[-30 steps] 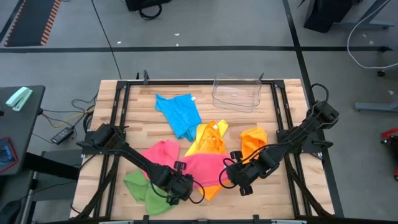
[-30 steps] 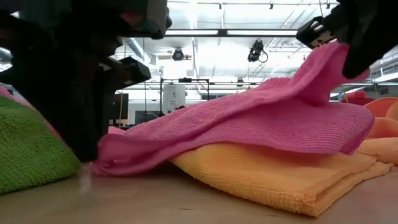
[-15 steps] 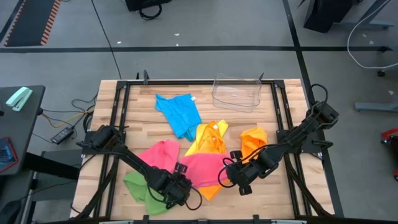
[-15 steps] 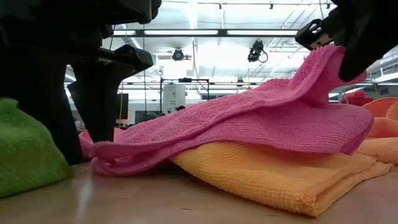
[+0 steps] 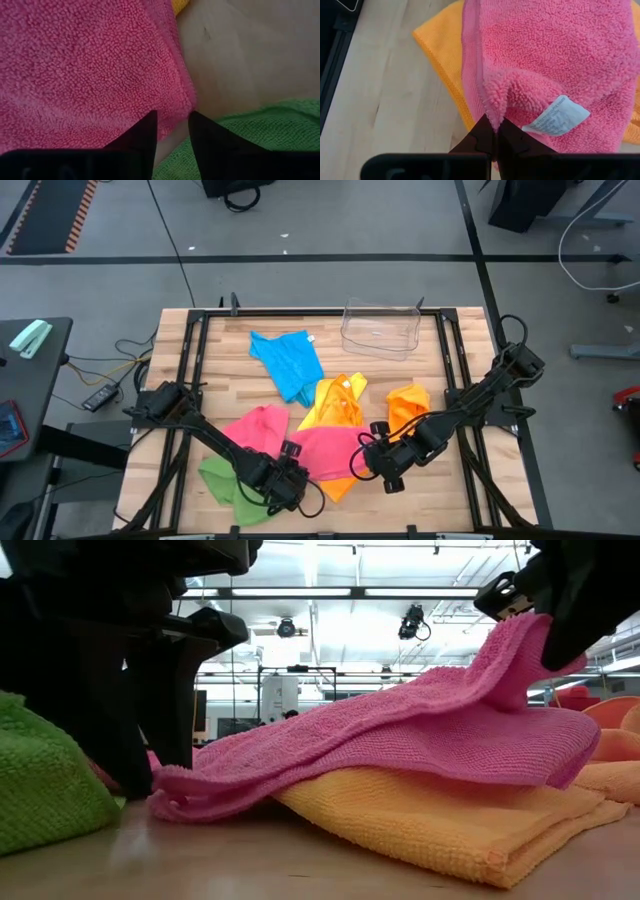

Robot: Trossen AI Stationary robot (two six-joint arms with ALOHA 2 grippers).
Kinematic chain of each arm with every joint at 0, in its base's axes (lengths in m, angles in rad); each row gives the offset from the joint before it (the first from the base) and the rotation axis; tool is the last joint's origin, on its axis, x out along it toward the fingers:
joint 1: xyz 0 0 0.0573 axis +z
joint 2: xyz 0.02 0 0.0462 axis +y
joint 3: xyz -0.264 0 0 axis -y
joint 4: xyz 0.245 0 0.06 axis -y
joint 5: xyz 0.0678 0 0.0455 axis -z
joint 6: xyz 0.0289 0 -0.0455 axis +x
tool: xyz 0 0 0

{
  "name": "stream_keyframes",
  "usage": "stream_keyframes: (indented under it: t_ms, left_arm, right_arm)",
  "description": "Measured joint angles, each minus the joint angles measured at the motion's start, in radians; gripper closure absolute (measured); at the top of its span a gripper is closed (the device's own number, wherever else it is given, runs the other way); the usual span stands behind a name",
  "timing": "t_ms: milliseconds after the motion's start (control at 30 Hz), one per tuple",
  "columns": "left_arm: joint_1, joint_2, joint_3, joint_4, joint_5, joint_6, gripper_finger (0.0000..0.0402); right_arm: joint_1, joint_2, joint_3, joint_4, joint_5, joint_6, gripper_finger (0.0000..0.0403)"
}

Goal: Fold microfiber towels
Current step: Fold the top pink microfiber cloth

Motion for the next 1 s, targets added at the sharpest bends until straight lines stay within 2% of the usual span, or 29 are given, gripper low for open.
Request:
stream_keyframes:
  t_ms: [133,300,500,667,867,1000]
  left_arm:
    - [0.000,0.014,0.002,0.004,-0.001,0.009,0.0288]
    - [-0.008,0.054,0.005,-0.002,-0.017,0.052,0.0272]
    - [-0.008,0.057,0.005,-0.005,-0.019,0.018,0.0269]
    - [-0.012,0.058,0.004,-0.002,-0.016,0.014,0.0308]
    - [-0.013,0.060,0.008,-0.005,-0.017,-0.018,0.0386]
    - [-0.012,0.071,0.069,-0.098,-0.012,-0.029,0.0387]
  right_arm:
    - [0.000,0.000,0.000,0.001,0.000,-0.003,0.0388]
    - [0.000,0.000,0.000,0.007,0.000,-0.003,0.0388]
    - [0.000,0.000,0.001,0.015,0.000,-0.002,0.0388]
    - [0.000,0.000,0.001,0.018,0.000,-0.004,0.0388]
    - [0.001,0.000,0.001,0.017,0.000,-0.026,0.0388]
    - [0.003,0.000,0.001,0.017,-0.019,-0.048,0.0375]
